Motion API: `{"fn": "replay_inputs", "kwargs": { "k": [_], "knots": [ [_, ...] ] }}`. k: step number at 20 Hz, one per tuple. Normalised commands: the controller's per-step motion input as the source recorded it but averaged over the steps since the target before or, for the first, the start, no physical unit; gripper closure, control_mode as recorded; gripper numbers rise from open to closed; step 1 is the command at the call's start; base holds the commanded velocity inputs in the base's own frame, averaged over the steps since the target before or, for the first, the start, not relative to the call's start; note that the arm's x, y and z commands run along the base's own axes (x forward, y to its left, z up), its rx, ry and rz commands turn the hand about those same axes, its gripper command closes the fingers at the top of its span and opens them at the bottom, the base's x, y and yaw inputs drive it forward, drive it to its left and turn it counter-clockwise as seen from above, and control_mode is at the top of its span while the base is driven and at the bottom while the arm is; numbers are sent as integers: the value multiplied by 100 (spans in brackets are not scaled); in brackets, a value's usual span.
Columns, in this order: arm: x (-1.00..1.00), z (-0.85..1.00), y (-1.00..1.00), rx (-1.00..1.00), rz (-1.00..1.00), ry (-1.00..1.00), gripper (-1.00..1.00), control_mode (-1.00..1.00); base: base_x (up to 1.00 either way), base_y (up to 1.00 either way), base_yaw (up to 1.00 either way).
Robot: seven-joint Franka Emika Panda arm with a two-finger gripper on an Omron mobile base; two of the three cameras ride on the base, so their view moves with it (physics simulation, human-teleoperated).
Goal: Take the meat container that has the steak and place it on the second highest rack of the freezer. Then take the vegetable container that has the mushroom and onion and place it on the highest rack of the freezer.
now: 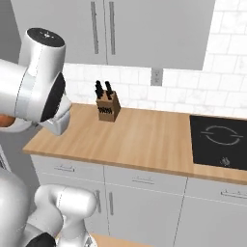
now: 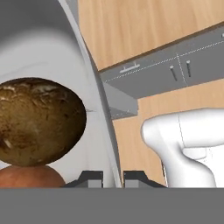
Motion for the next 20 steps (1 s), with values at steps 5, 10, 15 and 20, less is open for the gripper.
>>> {"fn": "replay_inputs", "kwargs": {
  "k": [5, 10, 15, 20],
  "knots": [
    [0, 0, 0, 0, 0, 0, 100, 100, -22, -26, 37],
    [0, 0, 0, 0, 0, 0, 100, 100, -5, -21, 83],
    [0, 0, 0, 0, 0, 0, 100, 100, -34, -22, 90],
    [0, 0, 0, 0, 0, 0, 100, 100, -25, -2, 93]
  ]
}}
